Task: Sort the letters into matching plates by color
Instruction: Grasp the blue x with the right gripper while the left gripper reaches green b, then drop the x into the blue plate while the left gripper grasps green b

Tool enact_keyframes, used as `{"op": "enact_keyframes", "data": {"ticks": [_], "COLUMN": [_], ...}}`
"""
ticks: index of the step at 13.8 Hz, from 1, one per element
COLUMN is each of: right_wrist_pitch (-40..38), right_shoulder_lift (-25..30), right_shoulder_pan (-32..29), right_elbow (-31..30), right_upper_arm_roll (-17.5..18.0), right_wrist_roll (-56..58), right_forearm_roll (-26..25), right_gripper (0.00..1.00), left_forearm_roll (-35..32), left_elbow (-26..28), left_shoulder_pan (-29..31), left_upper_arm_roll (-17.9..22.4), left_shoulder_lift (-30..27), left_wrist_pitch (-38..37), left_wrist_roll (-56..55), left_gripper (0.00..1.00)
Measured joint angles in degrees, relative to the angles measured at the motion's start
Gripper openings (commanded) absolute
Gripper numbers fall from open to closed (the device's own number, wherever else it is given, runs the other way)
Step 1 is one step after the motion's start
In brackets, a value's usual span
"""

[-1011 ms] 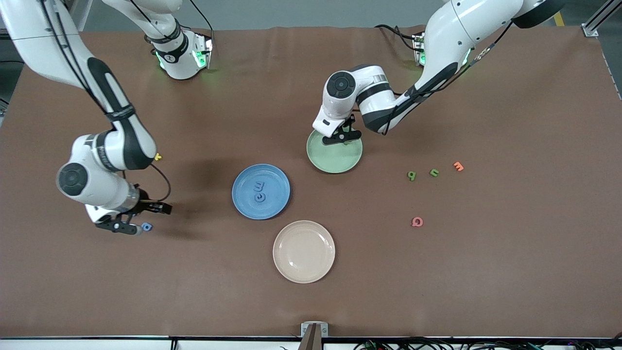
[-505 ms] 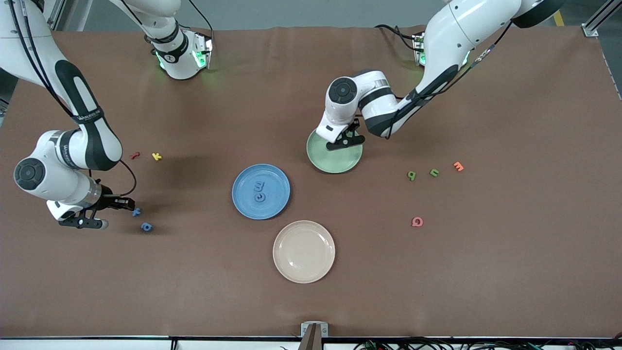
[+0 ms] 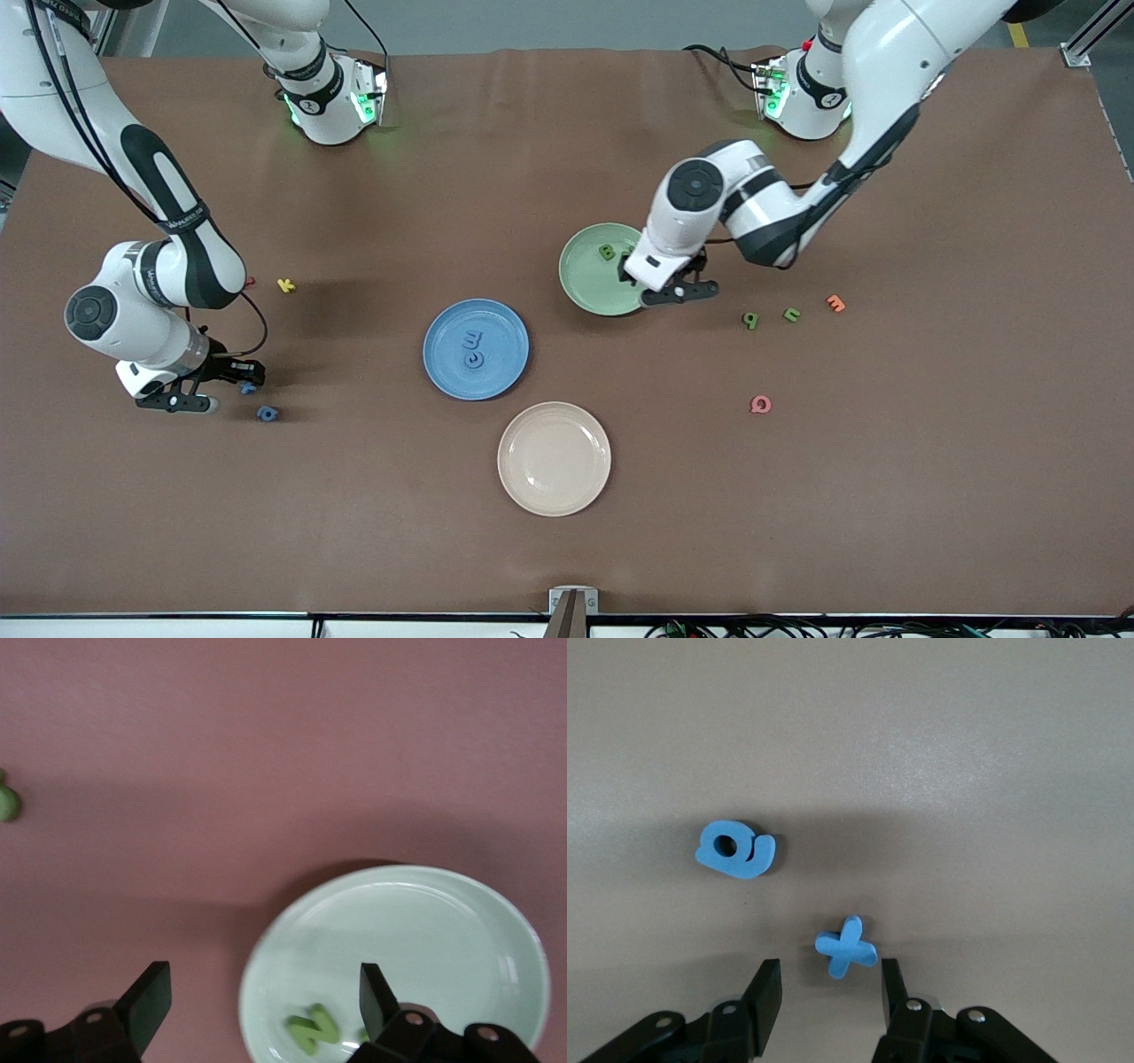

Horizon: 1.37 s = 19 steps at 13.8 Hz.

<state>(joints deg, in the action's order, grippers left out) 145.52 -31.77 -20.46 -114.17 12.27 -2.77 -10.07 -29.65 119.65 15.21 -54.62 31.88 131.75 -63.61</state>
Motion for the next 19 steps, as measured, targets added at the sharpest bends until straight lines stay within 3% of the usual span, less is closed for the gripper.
{"op": "enact_keyframes", "data": {"ticks": [4,8,9,11,12,16,19], "right_wrist_pitch": [1.02,2.71,2.99,3.01,3.0,2.87,0.69], "right_shoulder_lift": [-0.64,-1.82,-2.02,-2.01,-1.97,-1.95,-1.78], "right_shoulder_pan": [-0.03,-0.05,-0.06,-0.11,-0.2,-0.28,0.21], "right_elbow": [0.3,0.38,0.4,0.46,0.61,0.73,1.02], "right_upper_arm_roll": [0.0,-0.01,-0.01,-0.07,-0.08,-0.02,1.13], "right_wrist_roll": [0.0,0.0,0.0,0.0,0.01,0.0,-3.53], "right_forearm_roll": [-0.92,-1.31,-1.34,-1.41,-1.42,-1.43,-1.43], "right_gripper": [0.54,0.53,0.45,0.13,0.02,0.0,0.0], "left_forearm_roll": [-5.26,-11.63,-12.62,-14.42,-15.61,-22.52,-23.56], "left_elbow": [4.92,9.26,9.86,10.73,11.21,12.53,12.59], "left_shoulder_pan": [7.47,13.49,14.69,16.97,18.19,21.74,21.99], "left_upper_arm_roll": [-0.72,-0.93,-0.95,-0.99,-0.99,-0.99,-0.99], "left_shoulder_lift": [-1.2,-1.27,-1.27,-1.27,-1.25,0.47,2.0], "left_wrist_pitch": [1.3,7.86,8.69,9.92,10.63,12.18,12.88], "left_wrist_roll": [5.15,8.7,10.16,13.24,14.53,15.49,15.51], "left_gripper": [0.96,0.96,0.96,0.96,0.96,0.95,0.92]}}
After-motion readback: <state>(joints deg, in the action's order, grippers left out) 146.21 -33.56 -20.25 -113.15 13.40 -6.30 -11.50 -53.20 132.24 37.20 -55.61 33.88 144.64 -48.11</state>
